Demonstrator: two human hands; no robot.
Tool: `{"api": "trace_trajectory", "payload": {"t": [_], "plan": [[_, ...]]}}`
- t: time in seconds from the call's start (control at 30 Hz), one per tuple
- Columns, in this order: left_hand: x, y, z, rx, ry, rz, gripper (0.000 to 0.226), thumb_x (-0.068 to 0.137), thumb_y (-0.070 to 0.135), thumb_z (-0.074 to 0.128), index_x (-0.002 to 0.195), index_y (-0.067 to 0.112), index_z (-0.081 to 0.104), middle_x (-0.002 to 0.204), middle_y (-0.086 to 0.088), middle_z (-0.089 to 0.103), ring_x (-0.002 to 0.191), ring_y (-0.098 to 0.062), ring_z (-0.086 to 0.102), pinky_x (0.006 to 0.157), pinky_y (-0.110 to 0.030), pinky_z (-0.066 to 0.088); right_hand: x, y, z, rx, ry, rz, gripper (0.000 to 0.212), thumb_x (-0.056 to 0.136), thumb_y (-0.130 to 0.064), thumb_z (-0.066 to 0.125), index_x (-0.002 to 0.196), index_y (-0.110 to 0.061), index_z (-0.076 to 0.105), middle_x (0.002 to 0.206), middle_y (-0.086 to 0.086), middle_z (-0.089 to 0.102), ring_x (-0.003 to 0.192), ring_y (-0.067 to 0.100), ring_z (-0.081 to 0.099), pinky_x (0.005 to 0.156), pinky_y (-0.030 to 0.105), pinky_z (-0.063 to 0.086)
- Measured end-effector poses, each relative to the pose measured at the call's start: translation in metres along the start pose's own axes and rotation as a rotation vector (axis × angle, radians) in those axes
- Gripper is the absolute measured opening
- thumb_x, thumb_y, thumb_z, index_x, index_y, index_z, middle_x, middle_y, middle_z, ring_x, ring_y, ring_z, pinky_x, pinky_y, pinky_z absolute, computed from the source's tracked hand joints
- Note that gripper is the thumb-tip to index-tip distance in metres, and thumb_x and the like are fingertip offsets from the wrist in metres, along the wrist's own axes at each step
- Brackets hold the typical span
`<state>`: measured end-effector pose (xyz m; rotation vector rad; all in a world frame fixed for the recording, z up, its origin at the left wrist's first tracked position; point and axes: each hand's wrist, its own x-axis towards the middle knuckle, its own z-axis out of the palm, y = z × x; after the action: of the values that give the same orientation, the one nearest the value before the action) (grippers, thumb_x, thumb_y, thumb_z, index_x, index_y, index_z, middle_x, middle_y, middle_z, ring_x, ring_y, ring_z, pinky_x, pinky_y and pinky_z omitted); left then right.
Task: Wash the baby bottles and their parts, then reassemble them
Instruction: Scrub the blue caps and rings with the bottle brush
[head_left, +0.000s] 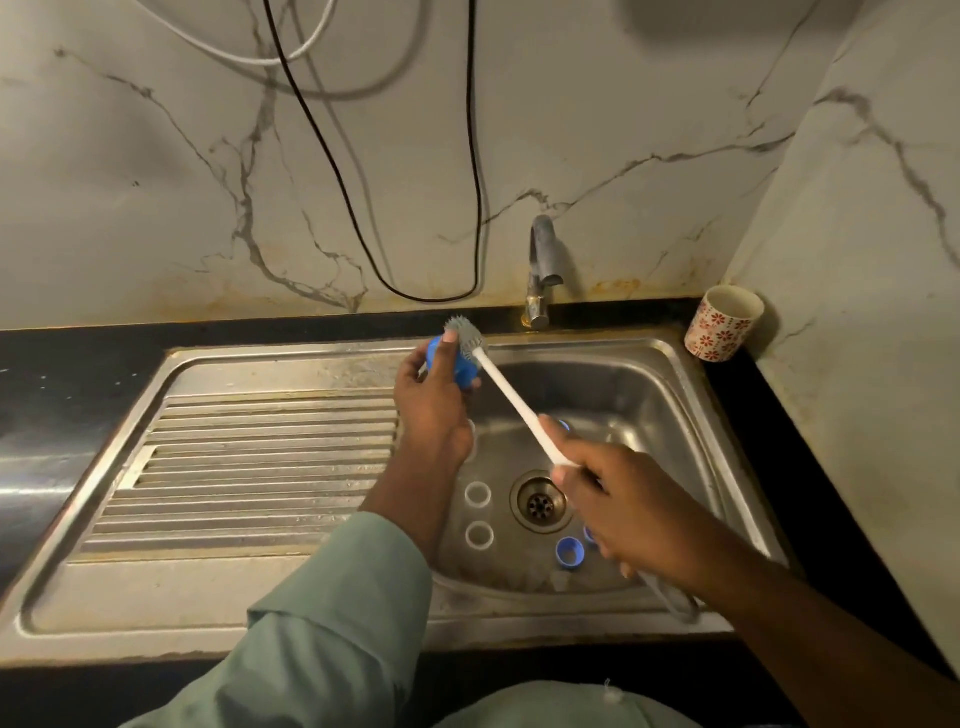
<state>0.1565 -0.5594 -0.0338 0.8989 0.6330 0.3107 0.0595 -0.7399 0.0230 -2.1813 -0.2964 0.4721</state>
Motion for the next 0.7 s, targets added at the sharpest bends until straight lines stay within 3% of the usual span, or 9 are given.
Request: {"api": "trace_trajectory", "payload": {"t": [0.1, 0.2, 0.3, 0.47, 0.57, 0.7], "plan": [[-0.005, -0.003, 0.003, 0.048, -0.007, 0.007, 0.050, 0.082, 0.023, 0.080, 0.126, 0.018, 0.057, 0.124, -0.008, 0.059, 0.107, -0.024, 0.064, 0.080, -0.034, 0.061, 0.002, 0.001, -0.004, 0.036, 0.030, 0.019, 0.039, 0.102, -0.025, 0.043, 0.137, -0.040, 0.045, 0.062, 0.001, 0.050, 0.048, 0.011, 0.046, 0.039, 0.021, 0.040], [0.003, 0.005, -0.002, -0.030, 0.046, 0.045, 0.046, 0.081, 0.022, 0.081, 0.121, 0.020, 0.059, 0.123, -0.008, 0.060, 0.109, -0.023, 0.064, 0.087, -0.035, 0.060, -0.015, 0.006, 0.001, 0.036, -0.015, -0.016, 0.036, 0.100, -0.027, 0.045, 0.132, -0.043, 0.049, 0.054, -0.006, 0.043, 0.040, 0.002, 0.038, 0.039, 0.019, 0.036], [-0.007, -0.005, 0.002, 0.085, -0.029, 0.022, 0.059, 0.079, 0.022, 0.083, 0.131, 0.014, 0.056, 0.125, -0.011, 0.061, 0.109, -0.026, 0.067, 0.095, -0.040, 0.058, -0.002, 0.004, 0.004, 0.069, 0.040, 0.034, 0.042, 0.101, -0.025, 0.044, 0.136, -0.048, 0.041, 0.059, -0.005, 0.049, 0.039, 0.002, 0.041, 0.040, 0.023, 0.041], [-0.005, -0.004, -0.002, 0.145, -0.073, 0.046, 0.062, 0.072, 0.031, 0.086, 0.127, 0.016, 0.061, 0.121, -0.010, 0.065, 0.110, -0.028, 0.067, 0.096, -0.041, 0.057, -0.009, 0.006, 0.003, -0.006, 0.043, -0.026, 0.044, 0.101, -0.023, 0.044, 0.142, -0.039, 0.040, 0.058, -0.004, 0.048, 0.037, 0.001, 0.043, 0.039, 0.015, 0.037], [-0.012, -0.013, -0.003, 0.209, -0.098, 0.043, 0.056, 0.076, 0.033, 0.084, 0.126, 0.016, 0.064, 0.120, -0.010, 0.067, 0.112, -0.028, 0.066, 0.102, -0.047, 0.053, 0.000, 0.010, 0.002, 0.095, 0.064, 0.052, 0.043, 0.102, -0.026, 0.043, 0.141, -0.044, 0.040, 0.065, -0.001, 0.050, 0.040, 0.003, 0.041, 0.038, 0.018, 0.038], [-0.001, -0.002, -0.005, 0.067, 0.005, 0.050, 0.037, 0.082, 0.022, 0.082, 0.112, 0.024, 0.061, 0.115, -0.008, 0.065, 0.107, -0.025, 0.068, 0.097, -0.043, 0.056, -0.015, 0.014, 0.008, 0.097, 0.015, -0.005, 0.044, 0.101, -0.027, 0.044, 0.138, -0.050, 0.040, 0.065, 0.004, 0.048, 0.040, 0.004, 0.039, 0.038, 0.020, 0.038]]}}
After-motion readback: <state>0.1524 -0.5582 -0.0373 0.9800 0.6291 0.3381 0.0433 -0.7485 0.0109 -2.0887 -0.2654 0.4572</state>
